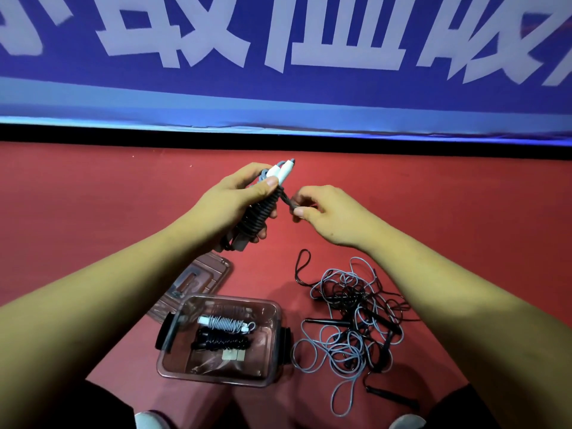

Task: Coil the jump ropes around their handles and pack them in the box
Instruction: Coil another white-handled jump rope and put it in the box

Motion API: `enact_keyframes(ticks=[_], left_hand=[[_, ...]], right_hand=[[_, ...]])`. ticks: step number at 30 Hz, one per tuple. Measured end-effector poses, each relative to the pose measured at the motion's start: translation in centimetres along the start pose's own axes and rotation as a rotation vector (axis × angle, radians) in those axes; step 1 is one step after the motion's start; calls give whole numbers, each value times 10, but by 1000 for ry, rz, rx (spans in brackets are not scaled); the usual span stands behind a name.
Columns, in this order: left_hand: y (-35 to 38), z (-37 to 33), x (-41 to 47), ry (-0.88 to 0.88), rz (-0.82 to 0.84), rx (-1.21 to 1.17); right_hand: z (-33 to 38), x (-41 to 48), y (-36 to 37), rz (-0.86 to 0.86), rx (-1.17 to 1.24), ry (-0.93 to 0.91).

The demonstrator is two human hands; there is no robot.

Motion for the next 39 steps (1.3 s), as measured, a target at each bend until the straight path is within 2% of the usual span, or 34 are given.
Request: enact_keyframes(ticks=[4,7,10,13,18,24,29,34,39], left_hand=[[-9,3,2,-8,-78,93],[-16,8,6,-39,-108,220],[-19,15,10,-17,-124,570],[-15,22,12,20,-90,997],[-2,21,8,53,7,1276],[4,12,6,110,108,1421],[0,14,7,118,168,1429],[5,15,6,114,149,1446],[12,13,0,143,314,1372]], right_hand=[[5,1,-6,-68,93,55],[18,-1,-7,-83,-49,7],[28,-4,-2,-60,-325,-56],[35,-9,-1,-66,-478,-125],[38,-13,0,-51,-578,-194],[43,-22,-5,-110,-544,-306],[42,-21,1,-103,-457,-266],[37,-19,7,-14,-313,-283],[34,-20,12,67,-344,-349]])
Point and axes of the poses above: each hand's wrist, its own x-axis towards the middle knuckle, its own y-axis out of the palm, z = x × y, the point moved 5 cm from there along x, towards the middle knuckle, and after that the axes turned 2 degrees about z, right-handed, at the moved point
